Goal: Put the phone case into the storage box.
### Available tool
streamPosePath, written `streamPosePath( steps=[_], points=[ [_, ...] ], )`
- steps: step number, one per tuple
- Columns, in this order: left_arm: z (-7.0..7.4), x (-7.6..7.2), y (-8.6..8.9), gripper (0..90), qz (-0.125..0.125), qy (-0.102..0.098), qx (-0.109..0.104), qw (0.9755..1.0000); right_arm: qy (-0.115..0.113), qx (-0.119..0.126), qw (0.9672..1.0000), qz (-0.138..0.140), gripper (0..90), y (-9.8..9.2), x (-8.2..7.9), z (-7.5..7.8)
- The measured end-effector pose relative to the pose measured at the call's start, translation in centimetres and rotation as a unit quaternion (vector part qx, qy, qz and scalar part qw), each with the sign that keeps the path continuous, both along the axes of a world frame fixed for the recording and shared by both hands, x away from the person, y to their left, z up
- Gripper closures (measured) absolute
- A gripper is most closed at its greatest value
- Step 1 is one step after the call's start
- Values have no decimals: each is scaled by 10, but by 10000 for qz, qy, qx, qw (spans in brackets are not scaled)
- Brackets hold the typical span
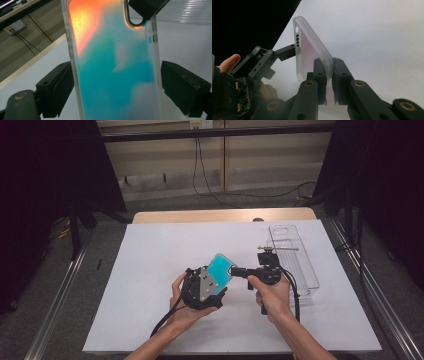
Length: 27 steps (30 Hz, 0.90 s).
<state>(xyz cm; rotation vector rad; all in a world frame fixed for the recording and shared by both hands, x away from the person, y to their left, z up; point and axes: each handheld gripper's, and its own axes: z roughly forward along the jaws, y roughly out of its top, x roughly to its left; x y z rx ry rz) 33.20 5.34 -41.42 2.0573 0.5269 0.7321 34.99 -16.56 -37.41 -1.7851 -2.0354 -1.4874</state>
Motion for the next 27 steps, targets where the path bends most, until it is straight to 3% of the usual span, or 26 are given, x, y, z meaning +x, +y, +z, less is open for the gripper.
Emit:
streamPosePath(
  steps=[2, 8, 11, 18, 20, 24, 27],
  points=[
    [3, 0, 2, 105, -5, 37, -118, 9999, -55, -62, 10000, -13, 824, 0, 0, 1],
    [8, 4, 8, 69, -37, 414, -440, 9982, -121, -56, 9999, -22, 824, -3, 0, 3],
    [9, 8, 11, 69, -16, 720, -604, 9956, -184, -69, 9998, -19, 824, -5, -1, 6],
    [11, 15, 22, 39, 112, 1129, -949, 9890, -325, -111, 9994, -42, 824, -9, -1, 9],
    [12, 16, 25, 34, 103, 1188, -1005, 9878, -367, -127, 9992, -43, 824, -11, 0, 10],
    [13, 14, 27, 25, 118, 1039, -899, 9904, -443, -118, 9989, -44, 825, -14, 0, 11],
    [14, 14, 31, 25, 33, 1126, -1019, 9884, -491, -135, 9987, -45, 825, -16, -1, 14]
  ],
)
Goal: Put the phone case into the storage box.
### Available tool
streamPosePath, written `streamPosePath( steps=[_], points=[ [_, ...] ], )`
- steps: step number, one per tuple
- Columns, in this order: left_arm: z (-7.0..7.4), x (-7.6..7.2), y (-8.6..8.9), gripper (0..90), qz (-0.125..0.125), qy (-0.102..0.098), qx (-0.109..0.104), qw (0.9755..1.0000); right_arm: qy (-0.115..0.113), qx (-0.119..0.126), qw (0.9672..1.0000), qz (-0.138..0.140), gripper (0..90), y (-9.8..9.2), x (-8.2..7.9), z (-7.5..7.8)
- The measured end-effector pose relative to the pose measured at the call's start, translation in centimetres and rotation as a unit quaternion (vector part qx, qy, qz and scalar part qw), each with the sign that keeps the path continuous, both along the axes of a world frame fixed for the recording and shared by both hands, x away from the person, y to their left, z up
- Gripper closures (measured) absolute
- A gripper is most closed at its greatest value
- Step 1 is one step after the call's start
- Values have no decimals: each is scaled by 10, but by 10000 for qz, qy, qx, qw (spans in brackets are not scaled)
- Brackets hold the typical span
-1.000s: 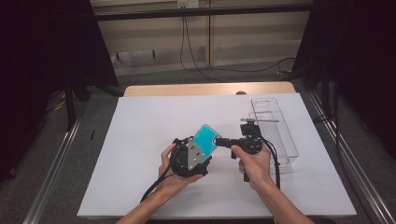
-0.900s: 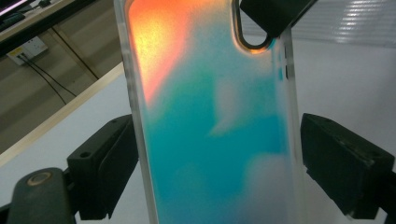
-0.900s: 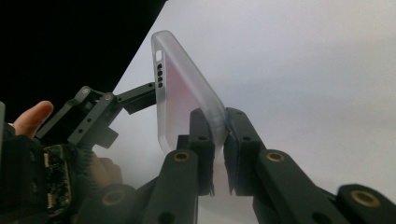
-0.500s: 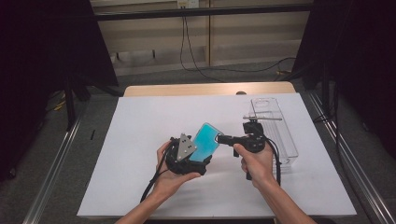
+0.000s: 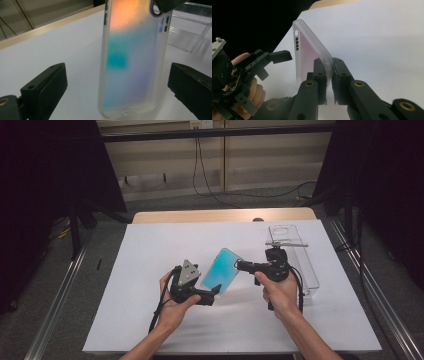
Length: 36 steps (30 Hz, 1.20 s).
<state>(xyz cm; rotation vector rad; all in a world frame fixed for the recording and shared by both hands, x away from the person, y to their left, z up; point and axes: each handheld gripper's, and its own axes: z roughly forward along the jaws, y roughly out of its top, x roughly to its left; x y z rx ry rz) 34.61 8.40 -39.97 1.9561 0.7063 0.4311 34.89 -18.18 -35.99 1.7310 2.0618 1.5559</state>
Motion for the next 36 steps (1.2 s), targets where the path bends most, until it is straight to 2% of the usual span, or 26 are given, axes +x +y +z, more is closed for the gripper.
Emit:
streamPosePath(
  steps=[5, 7, 13, 21, 27, 30, 33, 36],
  points=[
    [1, 1, 5, 27, 126, -47, -84, 9999, -108, -16, 9999, -23, 825, -4, 0, 2],
    [0, 0, 8, 30, 156, -31, -253, 9996, -131, -35, 9999, -33, 825, -6, 0, 2],
    [-4, -2, 13, 34, 257, -78, -330, 9991, -279, -186, 9994, -9, 825, -8, 0, 6],
    [-5, -1, 16, 40, 315, -253, -515, 9979, -494, -282, 9984, -54, 825, -15, -3, 14],
    [-6, 0, 21, 45, 396, -310, -519, 9974, -512, -349, 9980, -117, 825, -24, -2, 17],
    [-7, 1, 24, 45, 358, -274, -688, 9966, -510, -355, 9979, -175, 825, -29, -2, 19],
    [-6, 1, 31, 45, 401, -269, -903, 9947, -531, -376, 9976, -216, 825, -32, -2, 20],
    [-6, -1, 37, 43, 421, -359, -867, 9947, -577, -412, 9972, -254, 825, -36, -2, 21]
  ],
)
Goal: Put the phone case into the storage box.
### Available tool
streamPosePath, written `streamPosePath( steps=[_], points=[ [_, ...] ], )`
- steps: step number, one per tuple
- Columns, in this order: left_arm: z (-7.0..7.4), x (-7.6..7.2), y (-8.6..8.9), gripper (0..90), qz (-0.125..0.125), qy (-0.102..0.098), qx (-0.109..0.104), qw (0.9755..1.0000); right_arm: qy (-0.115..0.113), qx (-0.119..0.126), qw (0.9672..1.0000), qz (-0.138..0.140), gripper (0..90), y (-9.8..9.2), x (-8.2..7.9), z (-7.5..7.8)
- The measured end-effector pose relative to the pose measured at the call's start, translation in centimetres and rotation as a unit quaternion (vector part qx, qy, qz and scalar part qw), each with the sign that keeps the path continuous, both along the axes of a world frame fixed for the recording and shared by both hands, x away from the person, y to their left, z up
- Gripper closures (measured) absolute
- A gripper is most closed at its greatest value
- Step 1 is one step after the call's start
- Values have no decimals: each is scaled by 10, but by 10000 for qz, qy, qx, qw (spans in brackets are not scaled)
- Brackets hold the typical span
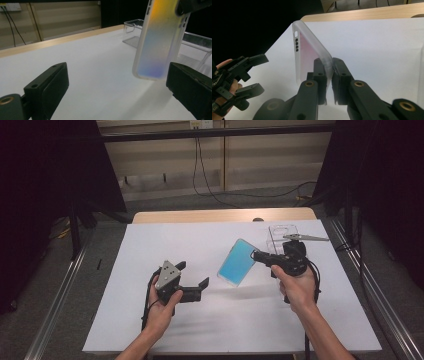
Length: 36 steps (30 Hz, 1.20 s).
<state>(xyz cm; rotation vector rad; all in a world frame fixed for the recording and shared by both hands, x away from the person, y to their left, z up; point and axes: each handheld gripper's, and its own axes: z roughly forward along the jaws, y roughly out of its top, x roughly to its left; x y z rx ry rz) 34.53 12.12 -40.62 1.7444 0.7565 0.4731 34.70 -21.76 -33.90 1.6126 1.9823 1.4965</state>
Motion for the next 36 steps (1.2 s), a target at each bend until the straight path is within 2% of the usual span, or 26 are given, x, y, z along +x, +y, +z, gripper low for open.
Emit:
streamPosePath(
  steps=[6, 8, 10, 15, 20, 23, 24, 26, 29, 32, 36],
  points=[
    [-3, -3, 17, 29, 93, -93, -47, 9999, -30, -15, 10000, -32, 825, -7, 0, 2],
    [-3, -6, 24, 21, 94, -122, -153, 9998, -54, 16, 10000, -79, 825, -10, 0, 3],
    [-3, -7, 30, 23, 124, -143, -127, 9997, -91, 9, 9999, -96, 825, -13, 0, 4],
    [-4, -12, 42, 31, 45, -159, -145, 9998, -103, 27, 9998, -151, 825, -19, 1, 5],
    [-6, -17, 54, 27, 187, -182, -136, 9996, -138, 78, 9996, -218, 825, -25, 0, 7],
    [-7, -20, 64, 22, 272, -273, -101, 9992, -177, 78, 9995, -242, 825, -28, 0, 9],
    [-7, -21, 68, 21, 293, -315, -138, 9990, -188, 86, 9995, -257, 825, -29, -1, 9],
    [-7, -22, 74, 19, 310, -274, -198, 9989, -206, 104, 9994, -260, 825, -31, -1, 10],
    [-8, -26, 82, 24, 464, -288, -223, 9983, -229, 116, 9993, -284, 825, -32, 0, 11],
    [-9, -29, 89, 28, 514, -369, -114, 9979, -239, 110, 9993, -284, 825, -33, 0, 12],
    [-13, -32, 98, 31, 673, -286, -101, 9973, -268, 92, 9991, -330, 825, -35, 0, 14]
  ],
)
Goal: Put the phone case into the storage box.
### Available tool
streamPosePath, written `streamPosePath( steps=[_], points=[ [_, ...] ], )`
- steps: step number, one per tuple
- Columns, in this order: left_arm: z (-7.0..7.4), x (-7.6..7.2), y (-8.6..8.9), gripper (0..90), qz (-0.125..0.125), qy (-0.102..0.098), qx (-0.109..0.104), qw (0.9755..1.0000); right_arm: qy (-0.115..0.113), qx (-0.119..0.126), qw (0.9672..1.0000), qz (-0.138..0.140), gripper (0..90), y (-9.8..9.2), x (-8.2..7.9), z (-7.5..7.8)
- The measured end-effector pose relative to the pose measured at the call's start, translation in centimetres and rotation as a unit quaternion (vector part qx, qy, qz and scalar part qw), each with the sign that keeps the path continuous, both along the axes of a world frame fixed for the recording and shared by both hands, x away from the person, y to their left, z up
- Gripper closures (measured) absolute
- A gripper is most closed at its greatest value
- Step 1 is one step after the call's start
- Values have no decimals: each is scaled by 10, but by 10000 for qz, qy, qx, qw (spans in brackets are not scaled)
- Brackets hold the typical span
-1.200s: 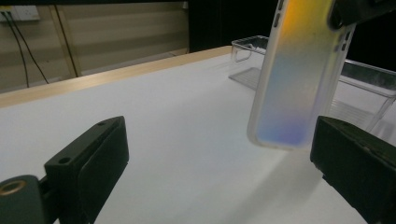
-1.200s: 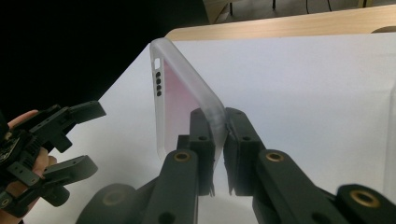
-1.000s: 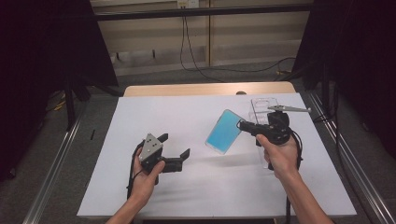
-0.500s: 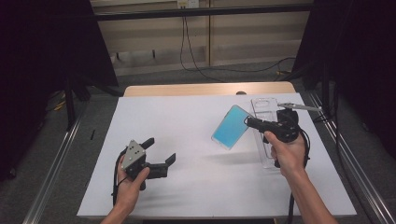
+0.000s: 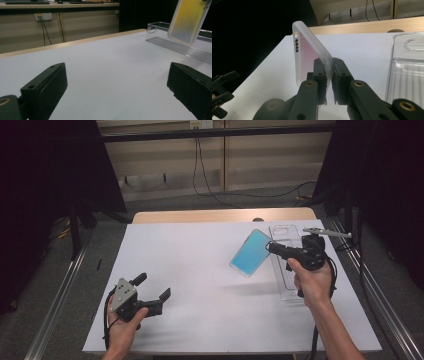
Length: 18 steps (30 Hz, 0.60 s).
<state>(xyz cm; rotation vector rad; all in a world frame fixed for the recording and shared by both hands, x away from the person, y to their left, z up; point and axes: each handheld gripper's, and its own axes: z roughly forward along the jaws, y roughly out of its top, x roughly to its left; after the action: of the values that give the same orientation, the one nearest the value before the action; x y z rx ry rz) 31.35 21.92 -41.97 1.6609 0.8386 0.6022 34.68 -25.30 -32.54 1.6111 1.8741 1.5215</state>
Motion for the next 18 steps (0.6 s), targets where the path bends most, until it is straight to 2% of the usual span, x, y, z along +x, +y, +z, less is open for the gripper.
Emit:
streamPosePath(
  steps=[4, 6, 8, 12, 16, 18],
  points=[
    [-4, -4, 7, 34, 211, 69, 36, 9997, -45, -21, 9999, -89, 825, -5, 1, 2],
    [-5, -7, 11, 43, 306, 47, -15, 9995, -46, -75, 9999, -129, 825, -7, 2, 2],
    [-4, -9, 13, 43, 269, 51, -68, 9996, -46, -74, 9998, -160, 825, -10, 4, 2],
    [-6, -12, 7, 43, 202, -10, -1, 9998, -66, -151, 9996, -215, 825, -12, 6, 4],
    [-6, -8, -2, 40, 173, 29, 1, 9998, -147, -401, 9988, -244, 825, -14, 10, 8],
    [-4, -6, -4, 38, 177, -3, -25, 9998, -200, -423, 9986, -240, 825, -16, 10, 12]
  ],
)
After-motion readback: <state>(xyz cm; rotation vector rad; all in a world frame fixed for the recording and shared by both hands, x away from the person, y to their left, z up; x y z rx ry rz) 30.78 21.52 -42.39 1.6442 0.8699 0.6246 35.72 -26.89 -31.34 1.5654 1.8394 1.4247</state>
